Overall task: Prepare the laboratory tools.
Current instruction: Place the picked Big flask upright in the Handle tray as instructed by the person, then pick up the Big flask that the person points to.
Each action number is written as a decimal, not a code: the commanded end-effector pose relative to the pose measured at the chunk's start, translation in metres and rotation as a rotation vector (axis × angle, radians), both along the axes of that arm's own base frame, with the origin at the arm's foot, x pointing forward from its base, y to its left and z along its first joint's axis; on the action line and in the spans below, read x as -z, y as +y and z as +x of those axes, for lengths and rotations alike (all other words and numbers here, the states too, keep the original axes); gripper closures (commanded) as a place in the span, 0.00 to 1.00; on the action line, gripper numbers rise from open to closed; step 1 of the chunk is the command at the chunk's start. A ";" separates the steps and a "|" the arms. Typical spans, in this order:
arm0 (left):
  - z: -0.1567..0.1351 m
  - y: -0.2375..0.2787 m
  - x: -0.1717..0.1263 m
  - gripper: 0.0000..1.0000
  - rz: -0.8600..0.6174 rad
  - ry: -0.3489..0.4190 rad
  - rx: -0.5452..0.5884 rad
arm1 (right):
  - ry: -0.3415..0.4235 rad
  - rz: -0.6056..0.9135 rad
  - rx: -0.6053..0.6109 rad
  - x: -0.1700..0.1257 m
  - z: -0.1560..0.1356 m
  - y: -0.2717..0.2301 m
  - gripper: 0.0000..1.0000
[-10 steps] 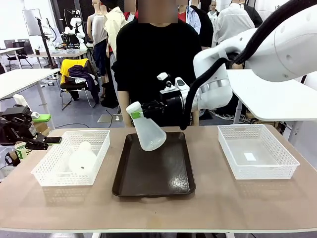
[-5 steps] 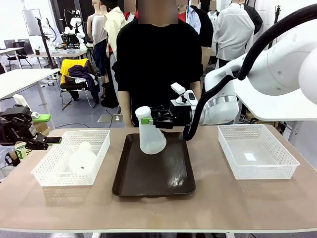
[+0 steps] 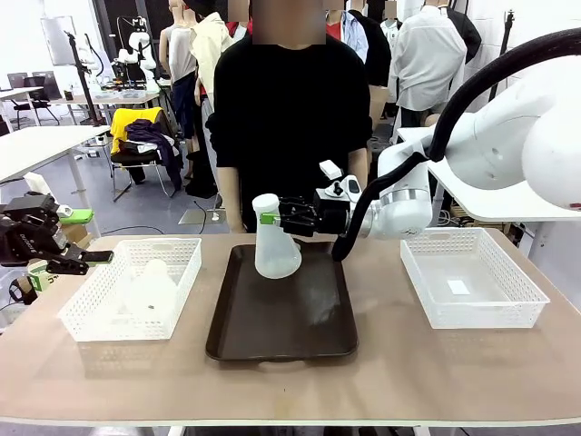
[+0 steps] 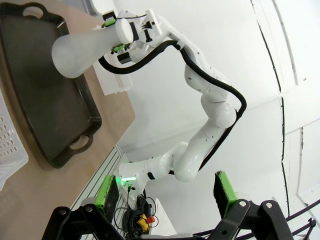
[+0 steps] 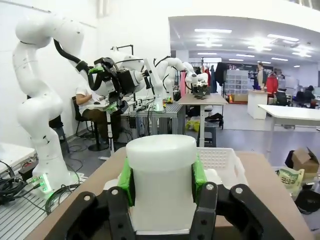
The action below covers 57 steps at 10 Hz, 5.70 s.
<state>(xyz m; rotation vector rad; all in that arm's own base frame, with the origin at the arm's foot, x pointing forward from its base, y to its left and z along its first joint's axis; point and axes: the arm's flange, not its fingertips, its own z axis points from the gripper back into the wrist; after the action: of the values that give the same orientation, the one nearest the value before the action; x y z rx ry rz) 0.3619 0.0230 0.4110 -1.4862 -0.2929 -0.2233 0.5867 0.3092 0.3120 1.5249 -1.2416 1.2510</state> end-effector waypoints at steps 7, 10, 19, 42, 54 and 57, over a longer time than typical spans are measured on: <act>-0.002 0.001 -0.001 0.00 -0.003 -0.005 0.000 | 0.101 0.003 -0.045 0.032 0.010 0.010 1.00; -0.002 0.001 -0.001 0.00 -0.003 -0.005 0.000 | 0.114 -0.014 -0.077 0.039 0.007 0.011 0.97; -0.002 0.001 -0.001 0.00 -0.003 -0.005 0.000 | 0.096 -0.112 -0.089 0.036 0.002 0.003 0.00; -0.002 0.001 -0.001 0.00 -0.003 -0.005 0.000 | 0.083 -0.370 0.049 -0.015 -0.008 -0.047 0.00; -0.002 0.001 -0.001 0.00 -0.003 -0.005 0.000 | 0.132 -0.374 0.756 -0.101 -0.158 -0.248 0.00; -0.002 0.001 -0.001 0.00 -0.003 -0.005 0.000 | 0.173 -0.308 0.769 -0.080 -0.156 -0.267 0.00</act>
<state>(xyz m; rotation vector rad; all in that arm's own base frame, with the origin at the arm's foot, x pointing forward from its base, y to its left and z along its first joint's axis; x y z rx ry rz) 0.3618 0.0232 0.4110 -1.4862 -0.2930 -0.2228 0.4298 0.0418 0.4051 0.7672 -1.2183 0.7466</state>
